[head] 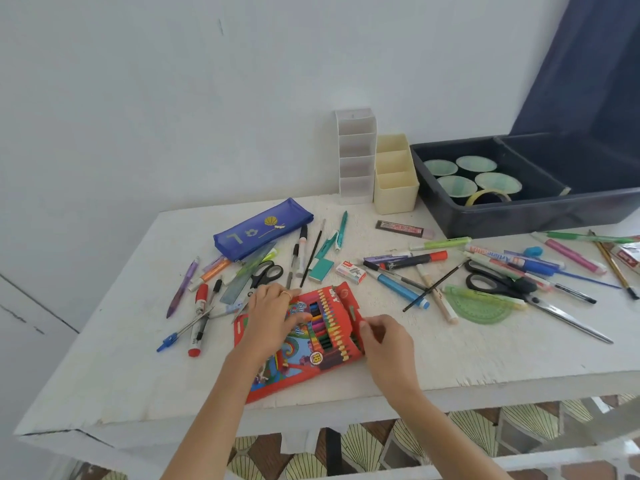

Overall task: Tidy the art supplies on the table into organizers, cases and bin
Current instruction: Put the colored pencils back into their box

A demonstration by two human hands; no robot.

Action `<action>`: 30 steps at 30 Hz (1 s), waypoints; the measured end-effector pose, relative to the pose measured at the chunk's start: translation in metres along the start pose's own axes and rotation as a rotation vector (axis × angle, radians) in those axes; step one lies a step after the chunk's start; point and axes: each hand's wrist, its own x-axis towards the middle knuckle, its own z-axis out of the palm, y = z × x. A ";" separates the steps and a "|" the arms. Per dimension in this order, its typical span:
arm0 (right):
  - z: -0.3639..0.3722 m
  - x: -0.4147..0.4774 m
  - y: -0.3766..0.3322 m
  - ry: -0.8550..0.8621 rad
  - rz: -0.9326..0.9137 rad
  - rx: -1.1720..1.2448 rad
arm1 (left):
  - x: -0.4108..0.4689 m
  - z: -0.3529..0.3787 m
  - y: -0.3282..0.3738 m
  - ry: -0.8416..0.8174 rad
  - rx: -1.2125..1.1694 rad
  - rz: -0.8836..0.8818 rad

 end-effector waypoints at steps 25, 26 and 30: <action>-0.207 0.050 0.004 0.374 0.013 0.309 | 0.004 0.034 0.240 -0.331 -1.662 -0.323; -0.222 0.054 0.009 0.414 0.008 0.278 | 0.006 0.040 0.257 -0.335 -1.662 -0.316; -0.288 0.069 0.030 0.505 -0.030 0.183 | 0.017 0.060 0.329 -0.381 -1.675 -0.330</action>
